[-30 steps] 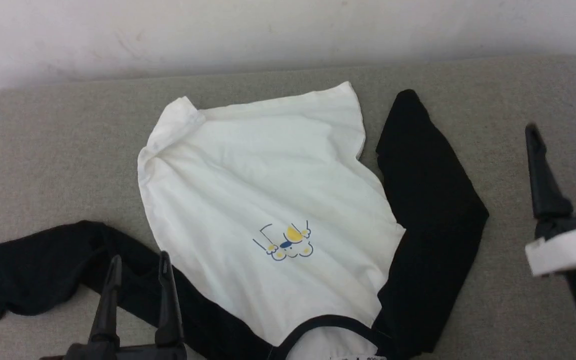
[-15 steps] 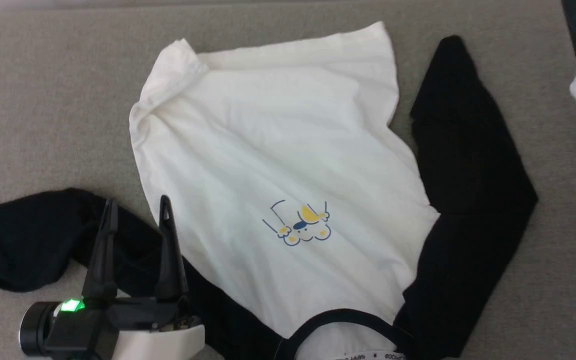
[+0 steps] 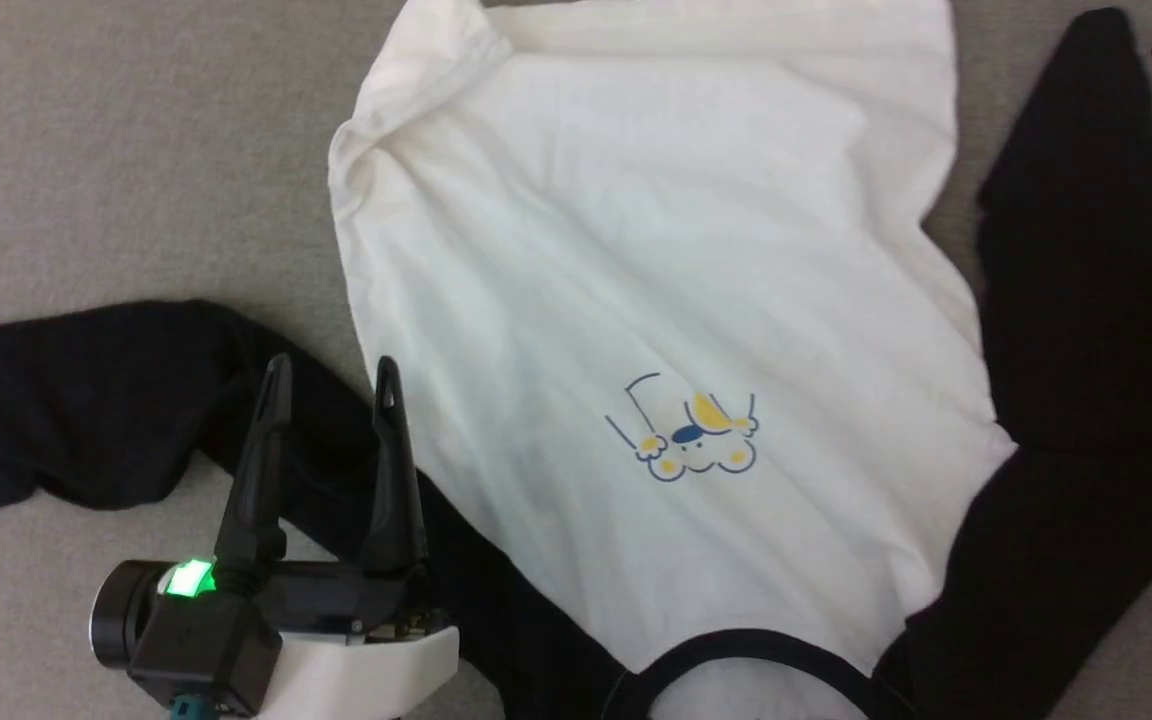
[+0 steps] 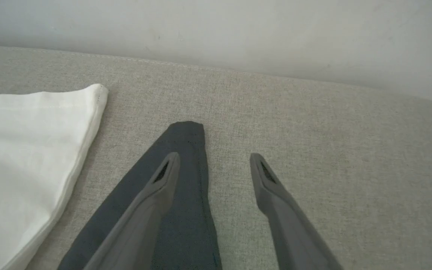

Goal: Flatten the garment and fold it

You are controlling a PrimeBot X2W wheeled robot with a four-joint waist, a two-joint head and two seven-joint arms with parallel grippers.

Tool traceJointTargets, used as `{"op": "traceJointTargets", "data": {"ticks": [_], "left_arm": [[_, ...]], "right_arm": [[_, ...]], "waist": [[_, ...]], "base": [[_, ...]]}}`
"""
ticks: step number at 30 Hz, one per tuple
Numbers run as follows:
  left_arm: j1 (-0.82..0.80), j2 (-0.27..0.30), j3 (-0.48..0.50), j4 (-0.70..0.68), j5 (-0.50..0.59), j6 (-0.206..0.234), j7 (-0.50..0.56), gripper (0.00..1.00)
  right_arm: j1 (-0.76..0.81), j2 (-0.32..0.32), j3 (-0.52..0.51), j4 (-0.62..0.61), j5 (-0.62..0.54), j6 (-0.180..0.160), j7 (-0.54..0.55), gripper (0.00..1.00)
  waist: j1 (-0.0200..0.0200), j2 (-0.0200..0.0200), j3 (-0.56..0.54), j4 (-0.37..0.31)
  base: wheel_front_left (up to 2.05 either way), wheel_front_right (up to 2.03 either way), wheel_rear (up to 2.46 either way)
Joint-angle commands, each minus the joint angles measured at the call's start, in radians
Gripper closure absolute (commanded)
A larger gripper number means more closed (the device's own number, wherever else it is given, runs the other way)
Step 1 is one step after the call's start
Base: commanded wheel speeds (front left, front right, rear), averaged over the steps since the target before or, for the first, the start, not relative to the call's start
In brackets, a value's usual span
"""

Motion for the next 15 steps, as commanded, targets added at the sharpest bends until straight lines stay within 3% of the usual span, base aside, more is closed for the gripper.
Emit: {"op": "traceJointTargets", "data": {"ticks": [1, 9, 10, 11, 12, 15], "left_arm": [[-0.028, -0.009, -0.003, 0.001, 0.013, -0.008, -0.005, 0.00], [-0.043, -0.027, -0.010, 0.016, 0.020, -0.024, -0.005, 0.00], [-0.044, -0.029, -0.010, 0.018, 0.020, -0.026, -0.005, 0.00], [-0.044, -0.030, -0.010, 0.020, 0.020, -0.027, -0.005, 0.00], [-0.045, -0.031, -0.010, 0.022, 0.021, -0.029, -0.005, 0.00], [-0.047, -0.032, -0.007, 0.030, 0.022, -0.031, -0.005, 0.00]], "right_arm": [[0.018, 0.009, -0.018, 0.009, -0.010, -0.001, 0.004, 0.00], [0.048, 0.054, -0.051, 0.032, -0.036, -0.001, 0.045, 0.00], [0.050, 0.061, -0.060, 0.032, -0.042, -0.001, 0.049, 0.23], [0.052, 0.068, -0.067, 0.032, -0.048, -0.001, 0.051, 0.65], [0.053, 0.074, -0.072, 0.029, -0.054, -0.001, 0.049, 0.98], [0.051, 0.085, -0.080, 0.021, -0.066, -0.001, 0.021, 1.00]], "waist": [[-0.0001, 0.0000, 0.049, 0.049], [-0.0001, 0.0000, 0.070, 0.068], [-0.0001, 0.0000, 0.071, 0.069], [-0.0001, 0.0000, 0.072, 0.069], [-0.0001, 0.0000, 0.071, 0.069], [-0.0001, 0.0000, 0.066, 0.062]], "base": [[0.00, 0.00, 0.00], [0.00, 0.00, 0.00], [0.00, 0.00, 0.00], [0.00, 0.00, 0.00], [0.00, 0.00, 0.00], [0.00, 0.00, 0.00]]}}
